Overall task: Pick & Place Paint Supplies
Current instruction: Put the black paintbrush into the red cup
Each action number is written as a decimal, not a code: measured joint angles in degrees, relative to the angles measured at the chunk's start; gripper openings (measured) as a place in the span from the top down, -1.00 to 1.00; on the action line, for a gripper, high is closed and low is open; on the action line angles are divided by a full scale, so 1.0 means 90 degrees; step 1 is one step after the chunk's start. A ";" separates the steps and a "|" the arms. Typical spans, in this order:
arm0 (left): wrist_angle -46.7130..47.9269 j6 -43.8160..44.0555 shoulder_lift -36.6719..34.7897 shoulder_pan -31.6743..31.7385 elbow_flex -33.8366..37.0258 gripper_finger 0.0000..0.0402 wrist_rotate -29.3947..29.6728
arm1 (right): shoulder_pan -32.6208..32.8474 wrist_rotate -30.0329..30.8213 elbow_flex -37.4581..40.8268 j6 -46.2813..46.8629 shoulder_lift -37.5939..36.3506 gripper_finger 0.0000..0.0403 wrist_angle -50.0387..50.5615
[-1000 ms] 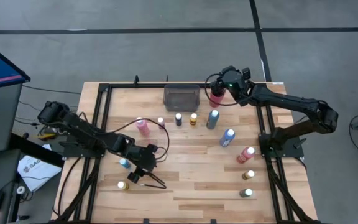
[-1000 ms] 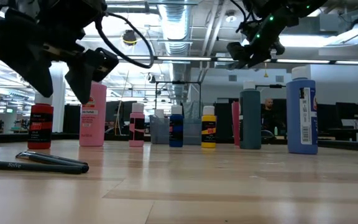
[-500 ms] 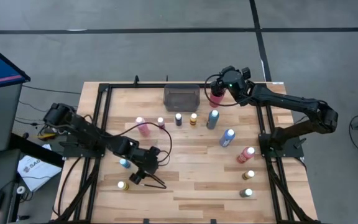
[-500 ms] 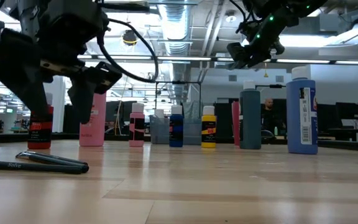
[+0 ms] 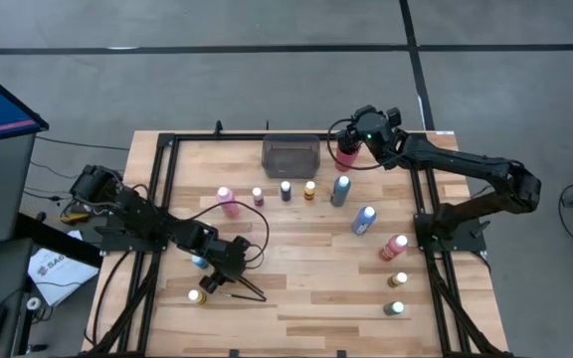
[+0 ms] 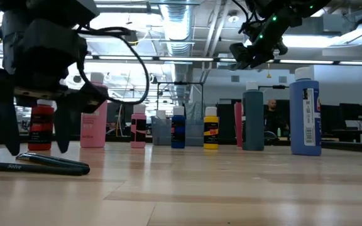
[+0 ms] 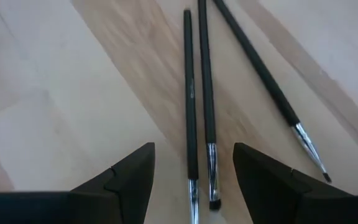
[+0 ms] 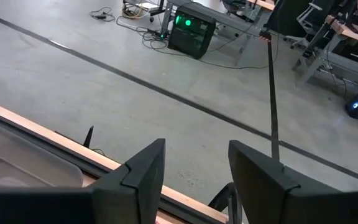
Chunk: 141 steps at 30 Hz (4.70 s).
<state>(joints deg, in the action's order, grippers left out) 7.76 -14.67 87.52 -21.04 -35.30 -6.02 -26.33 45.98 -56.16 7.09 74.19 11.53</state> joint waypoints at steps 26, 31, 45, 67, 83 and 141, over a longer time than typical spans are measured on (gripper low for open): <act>-0.1032 -0.0688 0.0781 0.0550 -0.0120 0.96 -0.0015 | 0.0010 0.0010 0.0000 -0.0157 0.0003 0.14 0.0000; -0.1133 -0.1007 0.1134 0.0938 -0.0543 0.99 0.0043 | 0.0052 0.0015 0.0000 -0.0181 0.0005 0.14 0.0002; -0.0913 -0.1123 0.1267 0.1307 -0.0963 0.83 0.0217 | 0.0383 -0.0706 -0.0378 0.0693 0.0002 0.14 0.1181; 0.1161 0.0542 -0.1382 0.0864 -0.0863 0.17 0.0210 | 0.2176 -0.1319 -0.1090 0.2653 0.0017 0.14 0.2222; 0.1479 0.2502 -0.0798 -0.0975 -0.0862 0.14 0.0508 | 0.2940 -0.2971 -0.1914 0.5857 0.1898 0.32 0.3653; 0.2430 0.1607 -0.1474 -0.1071 -0.0865 0.14 0.0814 | 0.2699 -0.3673 -0.3887 0.9773 0.5542 -0.03 0.5938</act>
<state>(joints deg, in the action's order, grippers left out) 29.63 -0.21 74.26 -30.68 -43.09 1.30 -2.04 12.92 -91.14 95.05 124.07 64.97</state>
